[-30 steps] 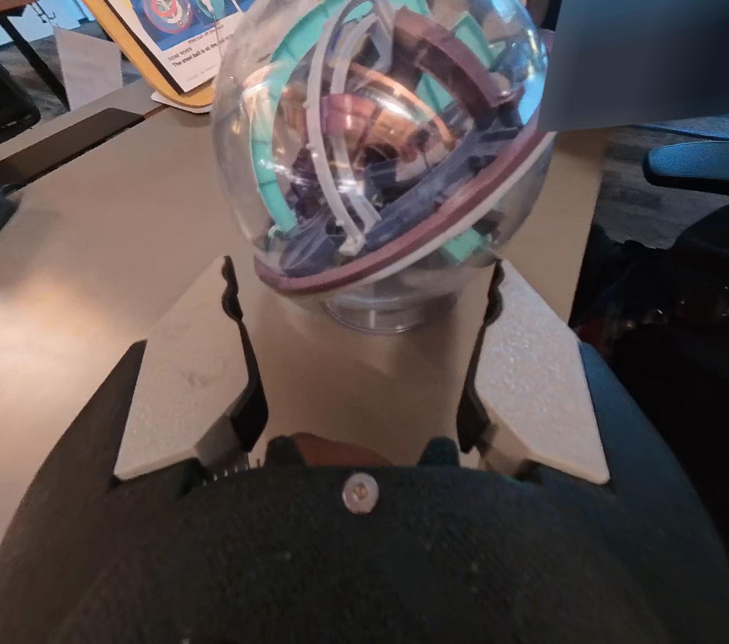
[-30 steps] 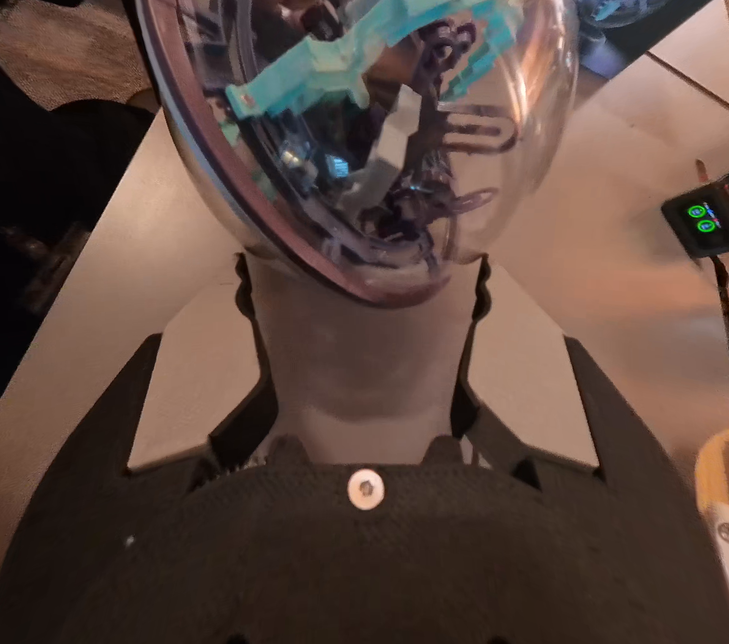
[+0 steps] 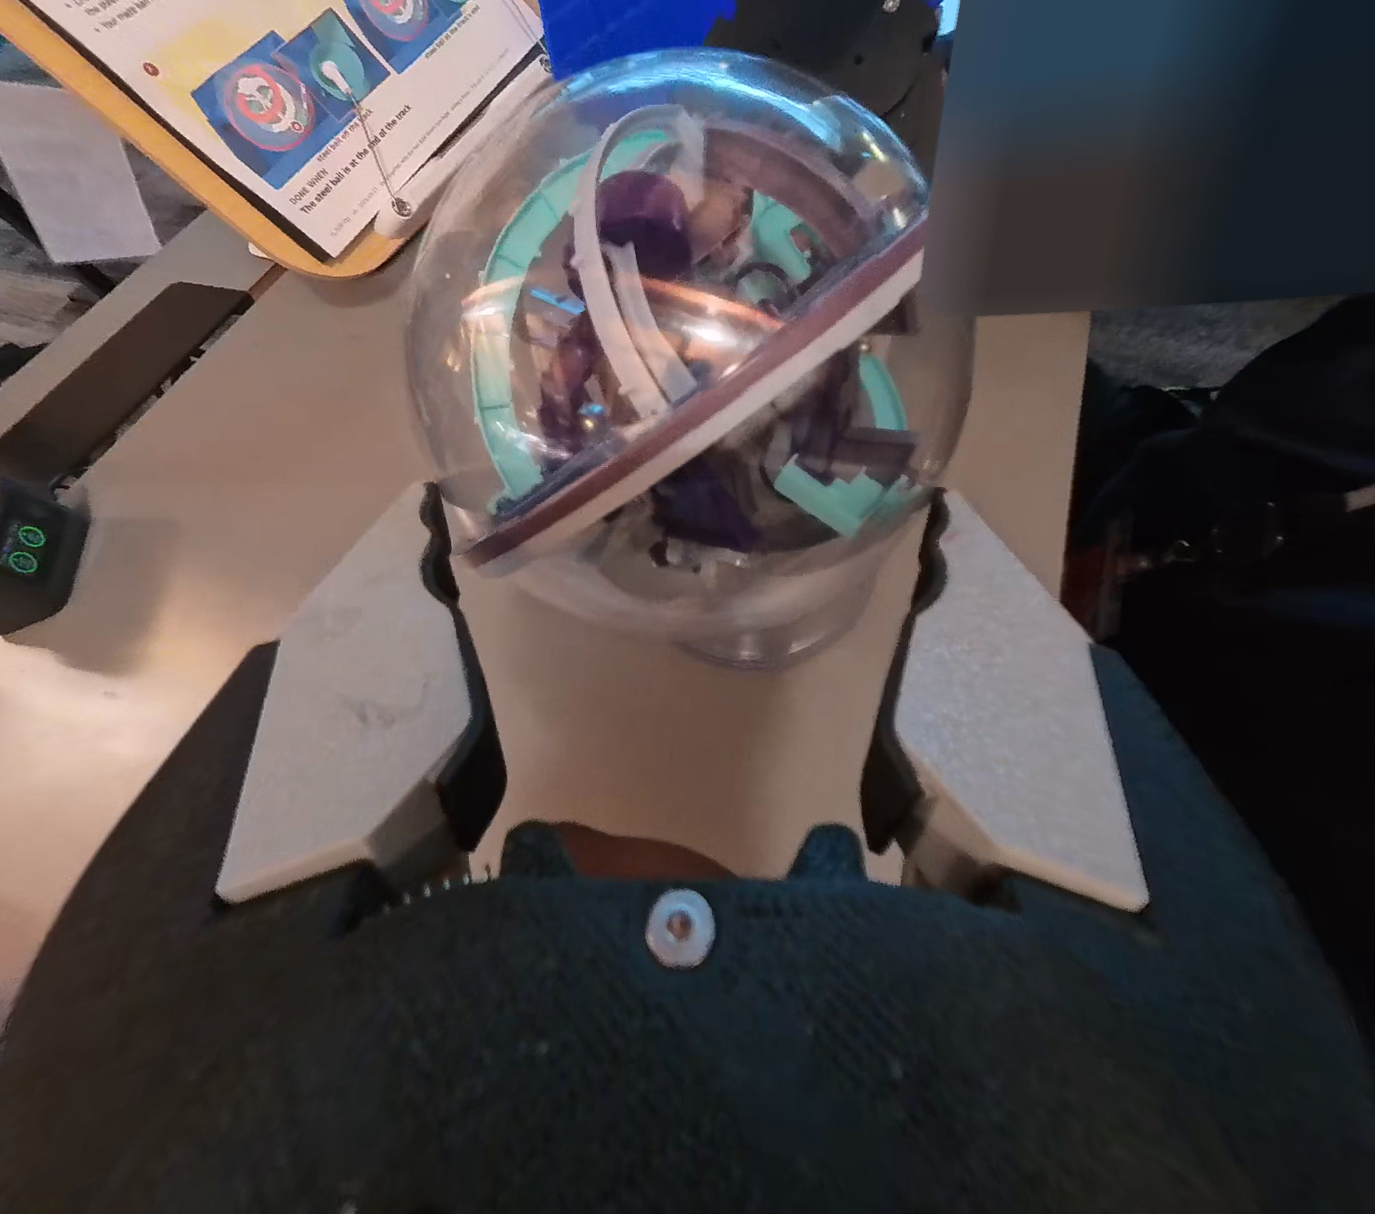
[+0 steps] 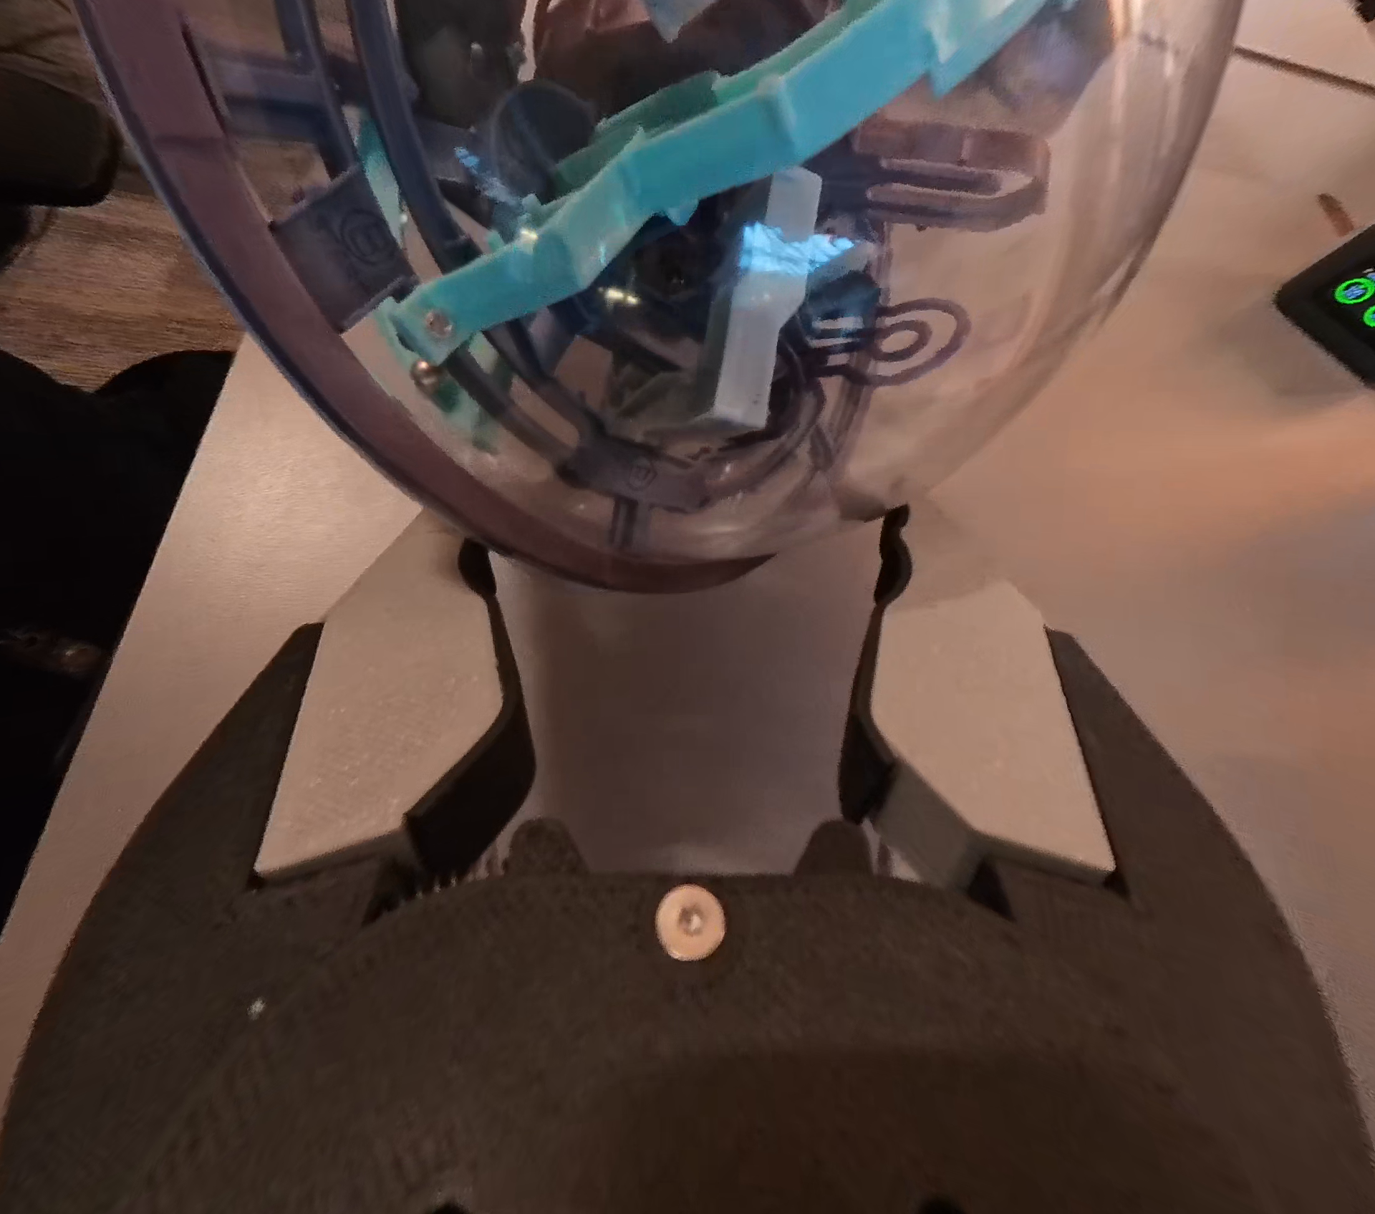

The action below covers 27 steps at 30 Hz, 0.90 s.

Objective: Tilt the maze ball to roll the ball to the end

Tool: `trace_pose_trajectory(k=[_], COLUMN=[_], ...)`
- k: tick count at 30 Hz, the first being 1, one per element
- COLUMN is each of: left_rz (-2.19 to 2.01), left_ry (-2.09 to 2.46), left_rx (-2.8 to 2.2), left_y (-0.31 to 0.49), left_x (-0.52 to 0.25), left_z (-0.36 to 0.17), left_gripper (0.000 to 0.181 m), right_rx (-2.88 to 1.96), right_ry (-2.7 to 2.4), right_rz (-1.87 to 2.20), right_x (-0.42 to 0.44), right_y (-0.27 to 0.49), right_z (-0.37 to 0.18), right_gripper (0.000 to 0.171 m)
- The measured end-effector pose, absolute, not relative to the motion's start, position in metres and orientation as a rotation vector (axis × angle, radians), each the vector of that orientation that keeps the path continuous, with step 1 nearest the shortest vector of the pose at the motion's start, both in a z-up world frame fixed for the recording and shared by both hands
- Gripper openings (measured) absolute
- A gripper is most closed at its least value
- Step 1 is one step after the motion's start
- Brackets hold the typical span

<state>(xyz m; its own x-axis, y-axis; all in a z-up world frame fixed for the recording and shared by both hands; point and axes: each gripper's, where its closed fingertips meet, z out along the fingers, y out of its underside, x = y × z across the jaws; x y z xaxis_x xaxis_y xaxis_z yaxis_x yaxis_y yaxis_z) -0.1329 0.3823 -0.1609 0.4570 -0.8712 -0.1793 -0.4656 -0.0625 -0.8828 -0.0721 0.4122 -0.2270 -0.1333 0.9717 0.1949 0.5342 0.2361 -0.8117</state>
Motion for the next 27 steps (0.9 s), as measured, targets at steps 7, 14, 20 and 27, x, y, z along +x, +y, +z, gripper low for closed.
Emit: trace_pose_trajectory(k=[7,14,20,27], left_rz=[-0.586,-0.583,-0.645,-0.768], left_ry=[1.105,1.104,1.060,0.955], left_rx=[-1.727,-1.738,-1.774,-1.839], left_y=[0.380,0.377,0.377,0.379], left_x=[-0.134,-0.134,-0.135,-0.132], left_z=[-0.163,-0.162,-0.167,-0.176], left_gripper=[0.123,0.123,0.123,0.123], right_rx=[-1.452,-1.467,-1.497,-1.577], right_ry=[-1.804,-1.822,-1.824,-1.825], right_rz=[0.859,0.878,0.926,1.040], right_x=[-0.070,-0.073,-0.069,-0.061], right_y=[0.405,0.401,0.398,0.395], right_z=[-0.233,-0.239,-0.238,-0.238], right_gripper=[0.097,0.096,0.093,0.092])
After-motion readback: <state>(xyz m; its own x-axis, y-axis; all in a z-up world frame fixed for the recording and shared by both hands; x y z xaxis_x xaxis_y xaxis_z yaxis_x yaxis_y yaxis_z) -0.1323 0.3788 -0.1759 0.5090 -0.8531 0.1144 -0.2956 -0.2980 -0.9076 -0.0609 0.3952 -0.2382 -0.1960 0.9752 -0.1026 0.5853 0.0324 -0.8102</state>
